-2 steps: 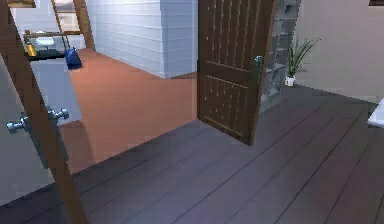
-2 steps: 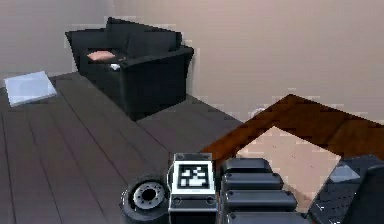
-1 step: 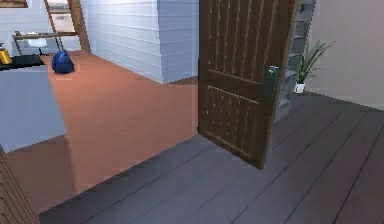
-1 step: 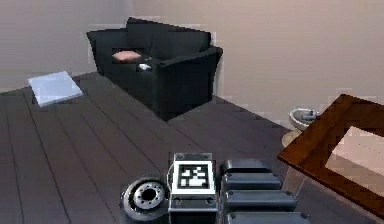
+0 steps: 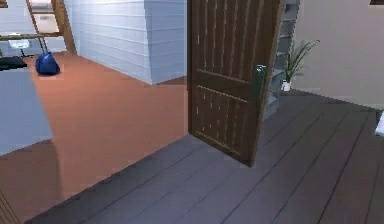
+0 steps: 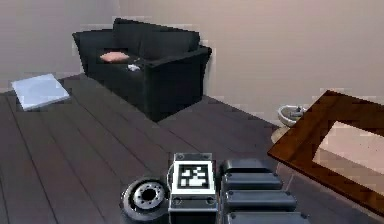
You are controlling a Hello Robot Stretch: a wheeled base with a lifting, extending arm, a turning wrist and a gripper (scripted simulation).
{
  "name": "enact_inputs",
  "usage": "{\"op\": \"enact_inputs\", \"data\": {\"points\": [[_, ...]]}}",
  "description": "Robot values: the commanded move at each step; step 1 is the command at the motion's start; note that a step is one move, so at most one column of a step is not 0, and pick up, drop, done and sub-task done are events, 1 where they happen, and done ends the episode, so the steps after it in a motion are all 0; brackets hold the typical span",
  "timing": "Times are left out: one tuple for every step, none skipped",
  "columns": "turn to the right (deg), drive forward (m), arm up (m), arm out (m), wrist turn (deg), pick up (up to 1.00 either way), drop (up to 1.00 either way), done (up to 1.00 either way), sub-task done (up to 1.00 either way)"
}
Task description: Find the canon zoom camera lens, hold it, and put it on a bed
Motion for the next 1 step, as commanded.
{"op": "enact_inputs", "data": {"points": [[0.0,0.55,0.00,0.00,0.0,0.00,0.00,0.00,0.00]]}}
